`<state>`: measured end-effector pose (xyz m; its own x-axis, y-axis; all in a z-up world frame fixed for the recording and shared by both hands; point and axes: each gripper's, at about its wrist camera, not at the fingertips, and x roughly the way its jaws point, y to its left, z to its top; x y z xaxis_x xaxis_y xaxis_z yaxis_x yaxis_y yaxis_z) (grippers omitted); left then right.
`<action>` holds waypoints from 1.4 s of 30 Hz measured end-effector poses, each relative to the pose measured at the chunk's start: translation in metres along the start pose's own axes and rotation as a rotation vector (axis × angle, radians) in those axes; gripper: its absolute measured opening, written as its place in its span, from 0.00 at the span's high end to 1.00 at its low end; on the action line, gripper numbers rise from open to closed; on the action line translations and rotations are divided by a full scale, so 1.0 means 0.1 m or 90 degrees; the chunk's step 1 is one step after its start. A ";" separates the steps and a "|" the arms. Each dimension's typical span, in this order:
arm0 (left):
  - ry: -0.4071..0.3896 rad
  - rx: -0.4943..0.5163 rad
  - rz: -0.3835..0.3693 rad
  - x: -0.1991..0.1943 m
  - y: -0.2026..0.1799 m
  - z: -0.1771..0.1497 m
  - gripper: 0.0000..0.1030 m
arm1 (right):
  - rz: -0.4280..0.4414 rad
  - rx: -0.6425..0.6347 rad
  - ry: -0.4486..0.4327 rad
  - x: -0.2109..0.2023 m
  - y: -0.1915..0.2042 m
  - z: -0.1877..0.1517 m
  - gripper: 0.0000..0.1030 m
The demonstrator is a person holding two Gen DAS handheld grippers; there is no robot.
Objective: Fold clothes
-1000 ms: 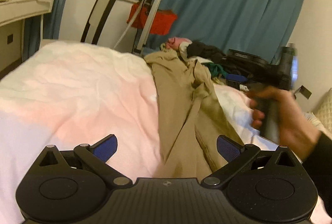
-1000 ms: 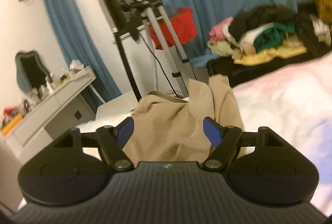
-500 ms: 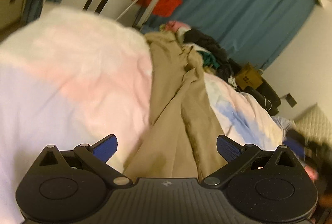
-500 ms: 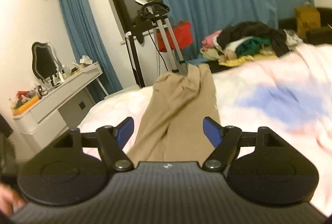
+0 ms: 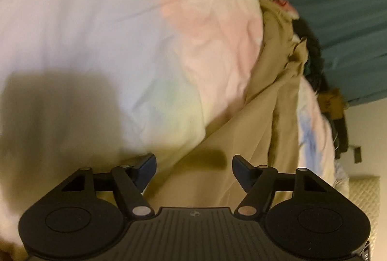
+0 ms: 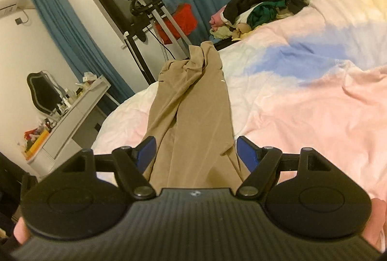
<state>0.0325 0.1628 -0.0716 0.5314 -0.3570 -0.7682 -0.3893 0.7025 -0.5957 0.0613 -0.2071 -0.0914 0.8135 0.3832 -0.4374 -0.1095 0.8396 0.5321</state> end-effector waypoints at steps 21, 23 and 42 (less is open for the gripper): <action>-0.232 0.709 0.168 -0.53 -1.43 -1.61 0.97 | 0.019 0.049 0.017 -0.05 -0.19 0.01 0.27; -0.213 0.770 0.159 -0.38 -1.58 -1.80 0.97 | 0.016 0.056 0.019 -0.04 -0.21 0.02 0.27; 0.065 0.252 -0.086 -0.04 -0.75 -0.80 0.29 | 0.026 0.167 0.152 0.24 -0.58 -0.18 0.26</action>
